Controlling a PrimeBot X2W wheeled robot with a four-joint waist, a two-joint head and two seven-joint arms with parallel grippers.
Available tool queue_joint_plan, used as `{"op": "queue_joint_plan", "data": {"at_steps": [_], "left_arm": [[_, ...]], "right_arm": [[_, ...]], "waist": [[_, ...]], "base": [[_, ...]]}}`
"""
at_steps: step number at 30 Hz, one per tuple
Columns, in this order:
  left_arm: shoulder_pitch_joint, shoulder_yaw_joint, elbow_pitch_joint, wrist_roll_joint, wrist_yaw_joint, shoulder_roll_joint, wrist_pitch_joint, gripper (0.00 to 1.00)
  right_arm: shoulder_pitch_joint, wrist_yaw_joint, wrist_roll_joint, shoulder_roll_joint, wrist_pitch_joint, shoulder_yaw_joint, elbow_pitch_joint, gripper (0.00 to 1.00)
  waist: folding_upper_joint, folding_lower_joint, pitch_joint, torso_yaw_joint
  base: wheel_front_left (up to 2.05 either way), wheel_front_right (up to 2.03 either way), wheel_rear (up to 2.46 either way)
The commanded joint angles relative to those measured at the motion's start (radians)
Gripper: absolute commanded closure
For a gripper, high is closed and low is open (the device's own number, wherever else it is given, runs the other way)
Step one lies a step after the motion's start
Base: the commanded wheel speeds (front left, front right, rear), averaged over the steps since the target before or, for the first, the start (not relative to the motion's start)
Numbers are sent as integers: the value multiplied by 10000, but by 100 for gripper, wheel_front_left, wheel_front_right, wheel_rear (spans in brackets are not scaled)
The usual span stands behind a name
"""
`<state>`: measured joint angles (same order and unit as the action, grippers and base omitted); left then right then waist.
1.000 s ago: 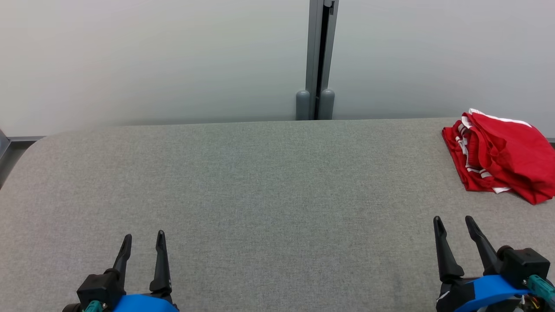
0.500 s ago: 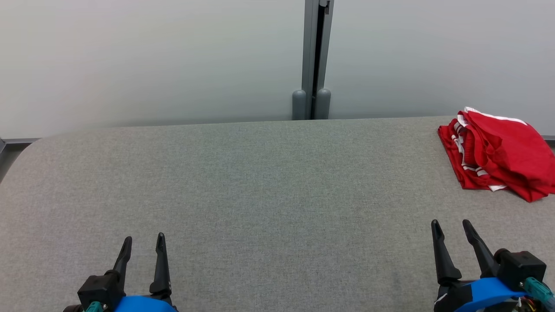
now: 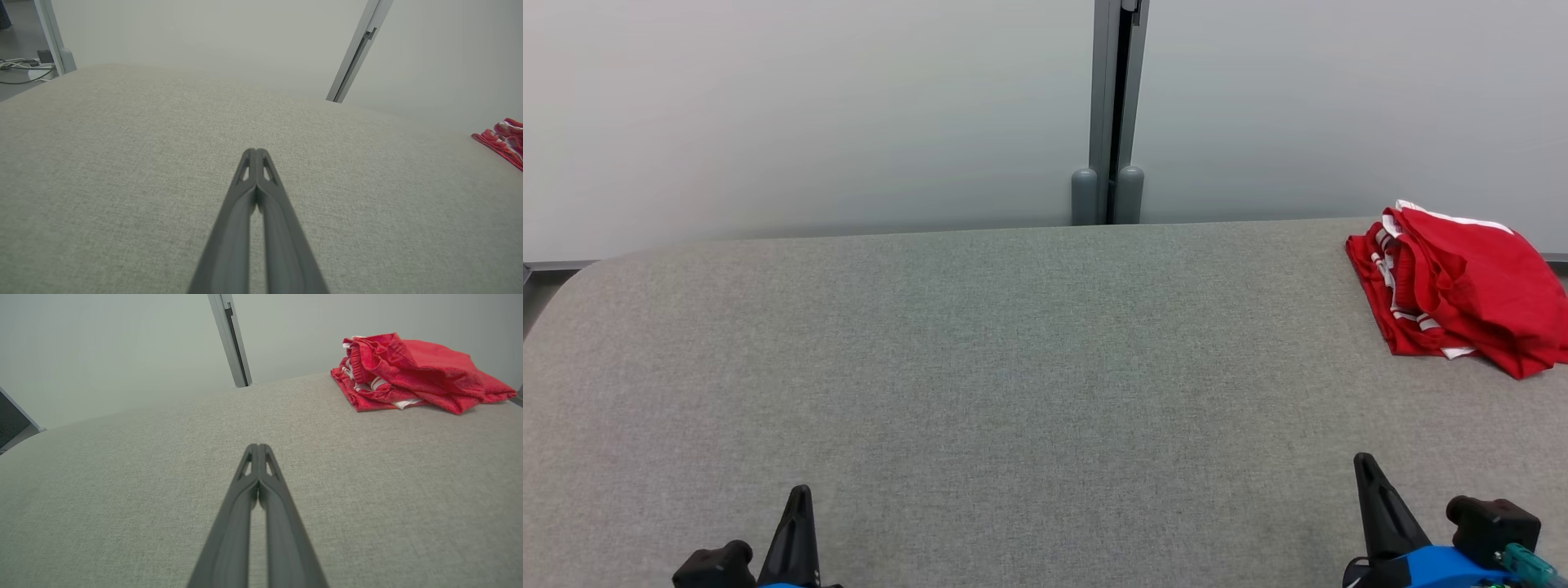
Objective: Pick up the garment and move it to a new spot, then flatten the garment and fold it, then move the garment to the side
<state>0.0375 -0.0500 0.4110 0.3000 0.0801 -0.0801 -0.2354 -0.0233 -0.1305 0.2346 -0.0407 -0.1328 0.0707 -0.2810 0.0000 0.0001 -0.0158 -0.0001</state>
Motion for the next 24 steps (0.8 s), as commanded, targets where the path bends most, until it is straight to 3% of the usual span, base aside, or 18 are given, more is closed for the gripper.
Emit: {"op": "queue_joint_plan", "data": {"at_steps": [1,24], "left_arm": [[-250,94,-195,431,35,-15,102,100],[-615,518,-655,4037,172,68,1040,100]], "right_arm": [[199,0,466,-27,63,37,138,100],[530,-1,4252,-53,717,128,255,100]], "waist": [[0,0,3,1],[0,0,37,1]], "base": [[0,0,0],[0,0,0]]}}
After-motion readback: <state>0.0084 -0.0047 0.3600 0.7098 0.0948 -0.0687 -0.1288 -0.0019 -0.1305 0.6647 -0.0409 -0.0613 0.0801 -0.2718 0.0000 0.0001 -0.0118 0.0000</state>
